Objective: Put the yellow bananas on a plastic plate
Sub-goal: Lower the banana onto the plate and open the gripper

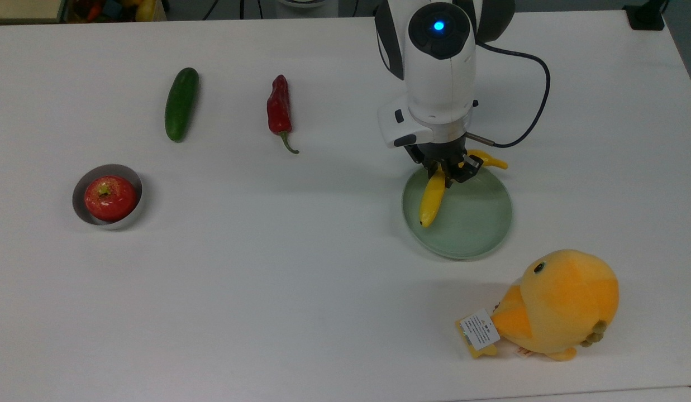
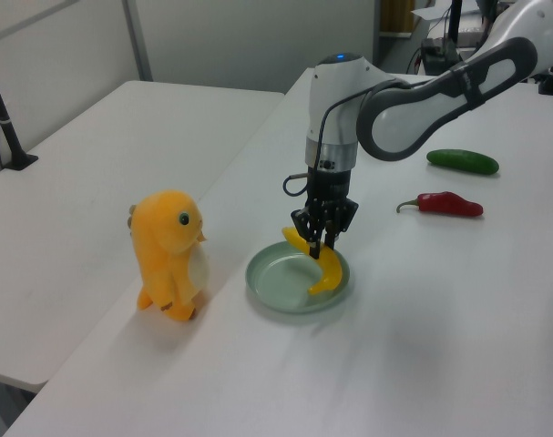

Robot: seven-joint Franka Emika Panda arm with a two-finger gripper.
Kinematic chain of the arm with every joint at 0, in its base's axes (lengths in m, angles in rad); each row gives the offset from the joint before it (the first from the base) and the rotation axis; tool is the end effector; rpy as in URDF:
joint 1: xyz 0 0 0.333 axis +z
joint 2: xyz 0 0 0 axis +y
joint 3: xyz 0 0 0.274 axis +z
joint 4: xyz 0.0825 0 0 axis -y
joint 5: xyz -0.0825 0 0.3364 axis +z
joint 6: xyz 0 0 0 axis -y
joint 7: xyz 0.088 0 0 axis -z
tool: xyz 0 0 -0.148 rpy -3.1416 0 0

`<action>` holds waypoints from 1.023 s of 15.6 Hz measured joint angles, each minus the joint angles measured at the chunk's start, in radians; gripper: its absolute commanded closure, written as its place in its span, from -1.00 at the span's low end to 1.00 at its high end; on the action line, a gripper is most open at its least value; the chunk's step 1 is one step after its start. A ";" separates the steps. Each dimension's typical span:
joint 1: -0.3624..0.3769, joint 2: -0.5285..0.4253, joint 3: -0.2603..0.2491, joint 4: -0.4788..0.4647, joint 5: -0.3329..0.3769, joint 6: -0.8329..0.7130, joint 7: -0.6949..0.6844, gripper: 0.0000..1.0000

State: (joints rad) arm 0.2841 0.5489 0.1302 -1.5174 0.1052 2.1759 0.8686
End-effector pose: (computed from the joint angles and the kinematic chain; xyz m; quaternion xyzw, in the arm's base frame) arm 0.5984 0.2602 0.3022 -0.9603 0.2617 0.0016 0.0963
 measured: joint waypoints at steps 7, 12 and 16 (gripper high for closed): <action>0.002 0.035 0.000 0.001 -0.020 0.079 0.000 -0.24; 0.006 0.043 0.000 0.001 -0.021 0.083 0.000 -1.00; 0.006 0.043 0.000 0.007 -0.021 0.083 0.000 -1.00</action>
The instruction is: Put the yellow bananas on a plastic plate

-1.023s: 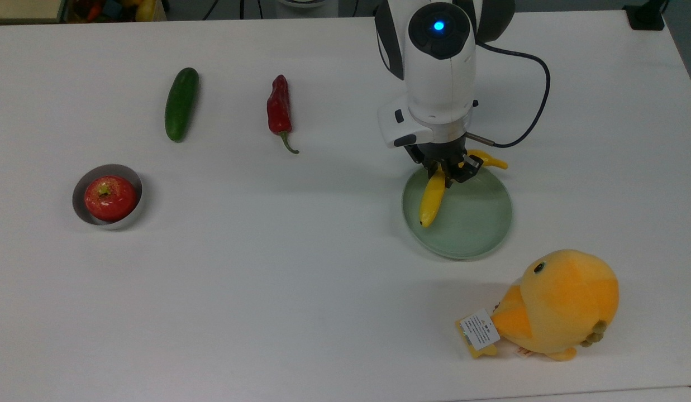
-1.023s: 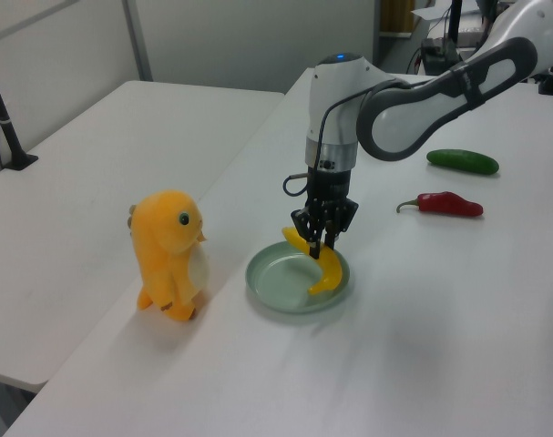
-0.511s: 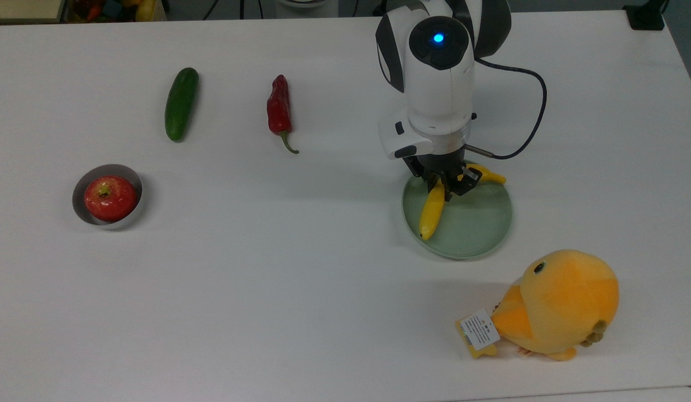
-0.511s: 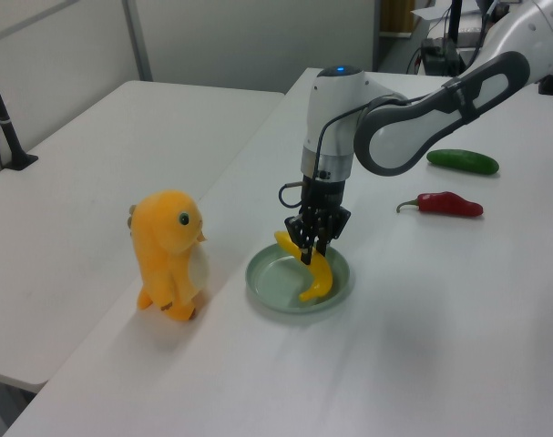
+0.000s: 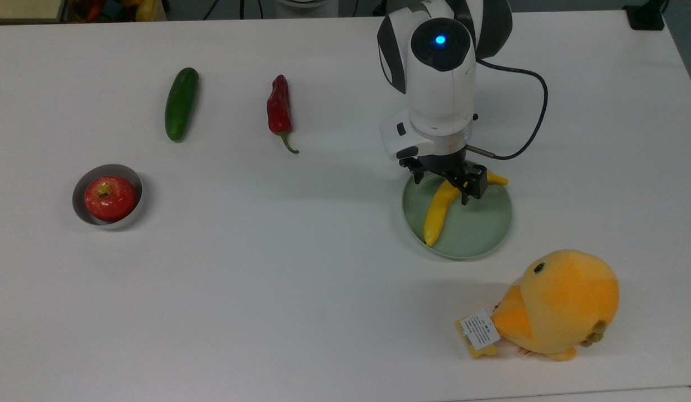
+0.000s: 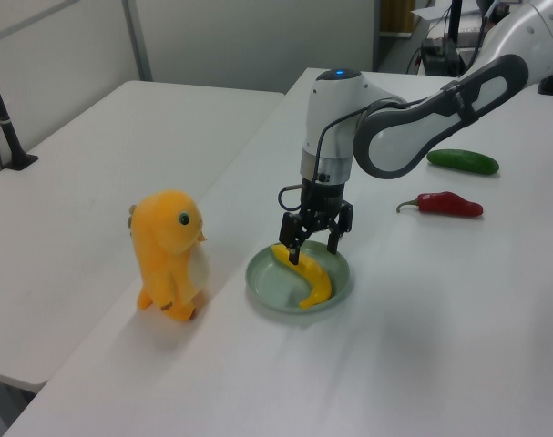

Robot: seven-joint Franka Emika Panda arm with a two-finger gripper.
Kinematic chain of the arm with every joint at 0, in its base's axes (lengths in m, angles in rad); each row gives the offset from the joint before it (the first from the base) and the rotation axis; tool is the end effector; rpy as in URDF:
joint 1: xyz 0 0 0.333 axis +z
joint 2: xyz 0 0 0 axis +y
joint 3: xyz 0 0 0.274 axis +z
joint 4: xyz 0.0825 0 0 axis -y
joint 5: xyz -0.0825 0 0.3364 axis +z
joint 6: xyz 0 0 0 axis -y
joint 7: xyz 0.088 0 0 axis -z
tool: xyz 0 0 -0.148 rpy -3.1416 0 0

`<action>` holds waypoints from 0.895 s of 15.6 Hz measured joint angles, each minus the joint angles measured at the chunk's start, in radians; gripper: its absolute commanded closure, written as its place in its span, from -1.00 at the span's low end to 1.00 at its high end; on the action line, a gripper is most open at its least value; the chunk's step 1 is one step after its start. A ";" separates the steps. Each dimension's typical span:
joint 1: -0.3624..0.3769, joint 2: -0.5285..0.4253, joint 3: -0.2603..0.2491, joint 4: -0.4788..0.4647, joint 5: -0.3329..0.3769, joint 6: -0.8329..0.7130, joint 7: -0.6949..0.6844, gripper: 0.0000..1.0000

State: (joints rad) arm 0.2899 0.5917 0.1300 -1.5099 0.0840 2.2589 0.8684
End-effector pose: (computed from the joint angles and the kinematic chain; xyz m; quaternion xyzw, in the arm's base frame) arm 0.6085 0.2648 0.2861 -0.9603 0.2578 -0.0224 0.1039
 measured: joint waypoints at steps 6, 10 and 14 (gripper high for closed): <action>-0.019 -0.085 -0.003 0.006 -0.017 -0.053 -0.006 -1.00; -0.086 -0.232 -0.005 0.007 -0.017 -0.279 -0.018 -1.00; -0.174 -0.393 -0.010 0.005 -0.017 -0.538 -0.048 -1.00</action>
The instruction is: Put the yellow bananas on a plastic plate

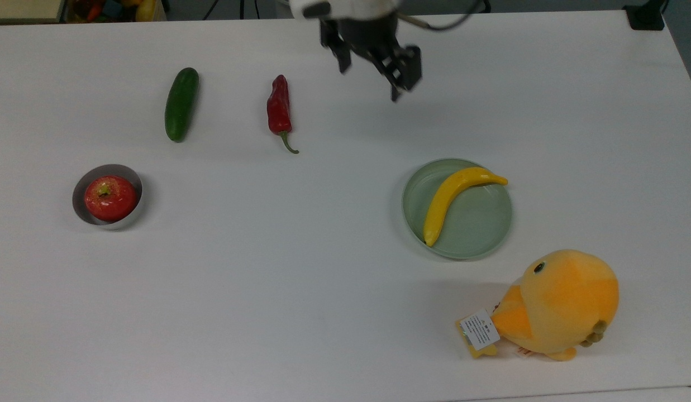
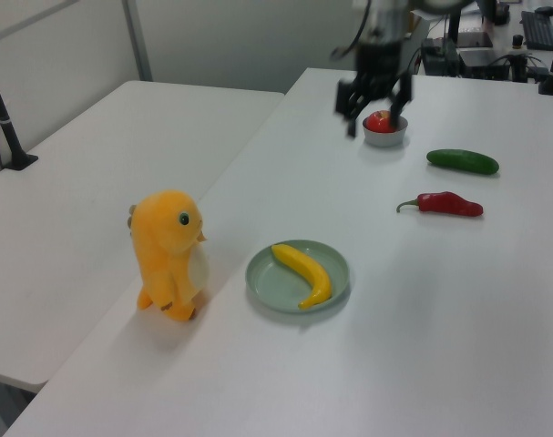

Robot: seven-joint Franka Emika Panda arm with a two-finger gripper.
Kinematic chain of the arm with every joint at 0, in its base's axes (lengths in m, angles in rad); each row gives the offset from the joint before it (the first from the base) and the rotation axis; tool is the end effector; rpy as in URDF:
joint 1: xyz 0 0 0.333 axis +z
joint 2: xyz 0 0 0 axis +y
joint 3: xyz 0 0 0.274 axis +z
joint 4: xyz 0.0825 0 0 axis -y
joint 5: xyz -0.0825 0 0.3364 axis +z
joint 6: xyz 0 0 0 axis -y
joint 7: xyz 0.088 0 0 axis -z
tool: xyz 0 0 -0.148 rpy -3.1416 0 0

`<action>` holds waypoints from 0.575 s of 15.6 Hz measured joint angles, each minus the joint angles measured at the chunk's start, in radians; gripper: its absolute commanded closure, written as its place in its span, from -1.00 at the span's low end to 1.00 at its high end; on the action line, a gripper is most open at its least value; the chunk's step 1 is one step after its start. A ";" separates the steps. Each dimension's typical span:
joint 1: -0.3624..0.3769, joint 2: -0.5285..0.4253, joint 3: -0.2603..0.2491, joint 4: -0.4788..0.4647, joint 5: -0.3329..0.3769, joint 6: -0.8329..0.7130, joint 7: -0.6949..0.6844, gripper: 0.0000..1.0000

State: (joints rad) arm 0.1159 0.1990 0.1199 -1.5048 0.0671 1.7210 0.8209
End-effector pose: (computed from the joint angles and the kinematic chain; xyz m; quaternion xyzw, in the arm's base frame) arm 0.5530 0.1372 0.4772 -0.9548 0.2938 0.0147 0.0436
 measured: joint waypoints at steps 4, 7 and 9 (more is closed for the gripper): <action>-0.069 -0.131 -0.007 -0.011 0.000 -0.172 -0.122 -1.00; -0.086 -0.248 -0.063 -0.073 0.000 -0.223 -0.258 -1.00; -0.085 -0.299 -0.115 -0.102 0.000 -0.264 -0.363 -1.00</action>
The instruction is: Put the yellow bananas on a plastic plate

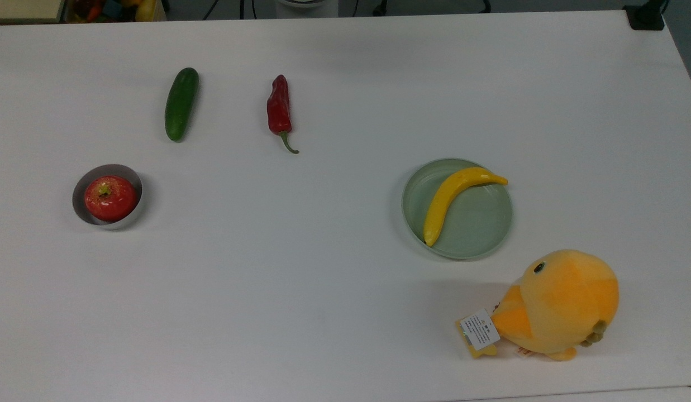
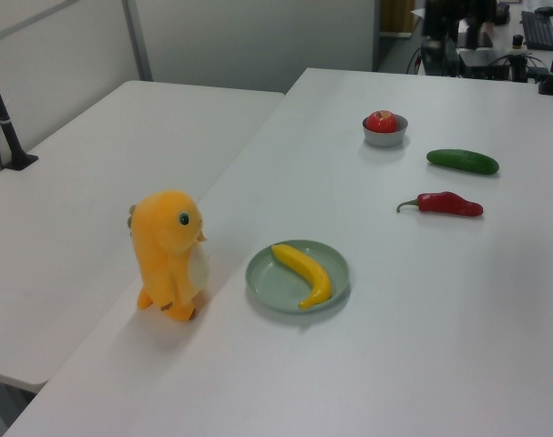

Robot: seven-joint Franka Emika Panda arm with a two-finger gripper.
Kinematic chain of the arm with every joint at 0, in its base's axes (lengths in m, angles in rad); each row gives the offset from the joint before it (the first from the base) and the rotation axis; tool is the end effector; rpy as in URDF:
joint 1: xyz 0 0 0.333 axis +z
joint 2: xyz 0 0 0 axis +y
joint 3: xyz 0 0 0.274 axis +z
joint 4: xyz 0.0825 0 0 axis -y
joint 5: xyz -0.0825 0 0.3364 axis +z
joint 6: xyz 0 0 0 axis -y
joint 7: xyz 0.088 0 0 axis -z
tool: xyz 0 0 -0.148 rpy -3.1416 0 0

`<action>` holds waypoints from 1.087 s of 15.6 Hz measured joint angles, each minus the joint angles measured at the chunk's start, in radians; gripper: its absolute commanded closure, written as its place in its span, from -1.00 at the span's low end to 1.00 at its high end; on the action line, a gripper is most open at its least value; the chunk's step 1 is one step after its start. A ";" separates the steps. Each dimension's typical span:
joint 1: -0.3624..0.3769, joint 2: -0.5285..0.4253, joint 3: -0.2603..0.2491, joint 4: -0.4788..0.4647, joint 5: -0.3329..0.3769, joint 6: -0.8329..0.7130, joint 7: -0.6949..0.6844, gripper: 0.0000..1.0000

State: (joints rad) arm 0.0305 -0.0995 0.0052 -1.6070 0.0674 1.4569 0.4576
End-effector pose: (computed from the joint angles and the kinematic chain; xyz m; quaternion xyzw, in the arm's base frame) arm 0.4651 0.0273 0.5655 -0.9776 0.2063 0.0327 0.0261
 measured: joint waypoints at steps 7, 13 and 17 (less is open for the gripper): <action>0.015 -0.014 -0.055 -0.033 0.026 0.091 -0.339 -1.00; 0.025 0.054 -0.041 -0.036 -0.020 0.226 -0.407 -1.00; 0.026 0.073 -0.020 -0.036 -0.041 0.267 -0.407 -1.00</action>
State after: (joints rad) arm 0.0566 -0.0260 -0.0144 -1.6428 0.0269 1.7243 0.0502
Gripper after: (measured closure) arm 0.000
